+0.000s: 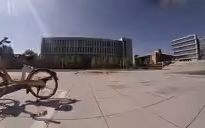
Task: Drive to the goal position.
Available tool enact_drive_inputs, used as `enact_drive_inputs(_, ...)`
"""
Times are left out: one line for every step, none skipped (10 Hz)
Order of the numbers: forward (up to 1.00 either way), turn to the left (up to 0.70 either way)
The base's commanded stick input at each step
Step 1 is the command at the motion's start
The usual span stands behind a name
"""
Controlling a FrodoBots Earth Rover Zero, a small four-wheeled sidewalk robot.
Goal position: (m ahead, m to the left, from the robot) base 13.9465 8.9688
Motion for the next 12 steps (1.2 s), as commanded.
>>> enact_drive_inputs(0.70,0.00)
enact_drive_inputs(0.70,0.00)
enact_drive_inputs(0.70,0.00)
enact_drive_inputs(0.70,0.00)
enact_drive_inputs(0.70,0.00)
enact_drive_inputs(0.70,0.00)
enact_drive_inputs(0.70,0.20)
enact_drive_inputs(0.70,0.35)
enact_drive_inputs(0.70,0.35)
enact_drive_inputs(0.70,0.35)
enact_drive_inputs(0.70,0.35)
enact_drive_inputs(0.70,0.09)
